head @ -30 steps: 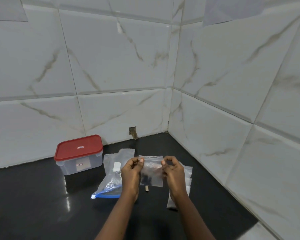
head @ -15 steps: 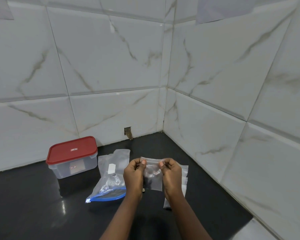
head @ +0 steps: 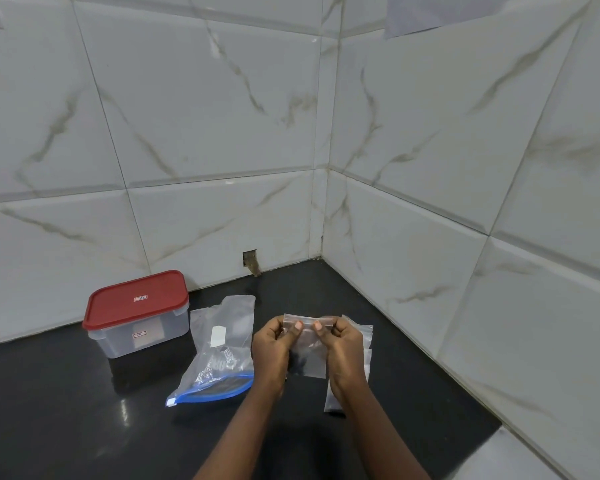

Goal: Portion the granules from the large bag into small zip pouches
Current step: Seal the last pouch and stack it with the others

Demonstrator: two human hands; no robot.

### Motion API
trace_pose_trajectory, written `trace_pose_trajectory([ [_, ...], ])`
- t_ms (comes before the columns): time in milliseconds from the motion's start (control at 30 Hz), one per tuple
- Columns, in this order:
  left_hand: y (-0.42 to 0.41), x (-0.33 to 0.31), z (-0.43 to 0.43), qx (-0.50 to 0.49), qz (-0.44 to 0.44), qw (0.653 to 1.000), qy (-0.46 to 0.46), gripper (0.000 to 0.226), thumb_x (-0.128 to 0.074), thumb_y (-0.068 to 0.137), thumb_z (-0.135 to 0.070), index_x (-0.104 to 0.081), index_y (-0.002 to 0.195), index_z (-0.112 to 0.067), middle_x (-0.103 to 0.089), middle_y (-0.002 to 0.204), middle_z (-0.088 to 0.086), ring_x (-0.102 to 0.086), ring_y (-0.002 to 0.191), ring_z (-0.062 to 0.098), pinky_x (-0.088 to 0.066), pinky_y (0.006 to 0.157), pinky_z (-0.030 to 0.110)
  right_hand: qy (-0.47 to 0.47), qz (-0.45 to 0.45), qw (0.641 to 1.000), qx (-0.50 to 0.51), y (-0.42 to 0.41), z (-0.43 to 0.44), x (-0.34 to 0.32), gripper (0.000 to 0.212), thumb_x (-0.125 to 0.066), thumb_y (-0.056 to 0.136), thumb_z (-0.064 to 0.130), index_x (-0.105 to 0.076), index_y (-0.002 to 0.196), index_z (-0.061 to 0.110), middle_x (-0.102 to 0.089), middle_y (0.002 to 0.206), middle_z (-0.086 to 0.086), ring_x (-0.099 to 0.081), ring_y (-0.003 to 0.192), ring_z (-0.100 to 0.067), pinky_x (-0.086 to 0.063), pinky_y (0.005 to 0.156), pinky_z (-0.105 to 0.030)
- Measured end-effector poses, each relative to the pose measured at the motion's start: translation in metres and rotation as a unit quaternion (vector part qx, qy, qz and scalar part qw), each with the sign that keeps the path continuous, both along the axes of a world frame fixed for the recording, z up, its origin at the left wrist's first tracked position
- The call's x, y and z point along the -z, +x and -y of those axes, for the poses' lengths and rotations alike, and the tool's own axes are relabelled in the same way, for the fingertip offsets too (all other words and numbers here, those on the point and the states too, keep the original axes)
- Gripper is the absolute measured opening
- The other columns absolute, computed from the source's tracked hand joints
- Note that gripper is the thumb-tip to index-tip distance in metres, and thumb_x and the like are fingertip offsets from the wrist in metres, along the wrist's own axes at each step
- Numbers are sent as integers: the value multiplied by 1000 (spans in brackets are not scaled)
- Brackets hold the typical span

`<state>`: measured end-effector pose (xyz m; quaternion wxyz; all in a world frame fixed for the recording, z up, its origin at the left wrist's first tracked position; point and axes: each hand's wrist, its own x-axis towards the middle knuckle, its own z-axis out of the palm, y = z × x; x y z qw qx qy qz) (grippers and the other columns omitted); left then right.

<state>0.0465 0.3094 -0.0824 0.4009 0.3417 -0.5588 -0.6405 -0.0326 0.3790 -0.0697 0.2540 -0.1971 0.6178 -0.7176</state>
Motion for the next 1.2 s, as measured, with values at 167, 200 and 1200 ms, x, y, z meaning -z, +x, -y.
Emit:
trace_pose_trajectory([
  [167, -3, 3, -6, 13, 22, 1000, -16, 10, -65, 85, -17, -67, 92, -10, -72, 89, 9, -68, 86, 25, -56, 69, 32, 21, 10, 998, 50, -2, -1, -2, 16, -61, 88, 1, -63, 75, 10, -65, 74, -6, -61, 71, -18, -53, 70, -30],
  [200, -4, 3, -7, 16, 24, 999, -15, 10, -65, 85, -18, -68, 91, -10, -72, 89, 8, -68, 87, 25, -55, 68, 30, 21, 10, 998, 53, -3, -2, -1, 16, -61, 88, 1, -63, 75, 10, -65, 74, -6, -61, 71, -18, -53, 71, -31],
  [1200, -26, 54, -44, 55, 289, 955, -44, 16, -72, 80, -17, -67, 65, -20, -68, 69, -1, -62, 69, 15, -51, 69, 28, 295, -9, 951, 89, -36, -68, 67, 24, -66, 78, 4, -63, 60, 20, -69, 74, 0, -64, 77, -20, -56, 71, -35],
])
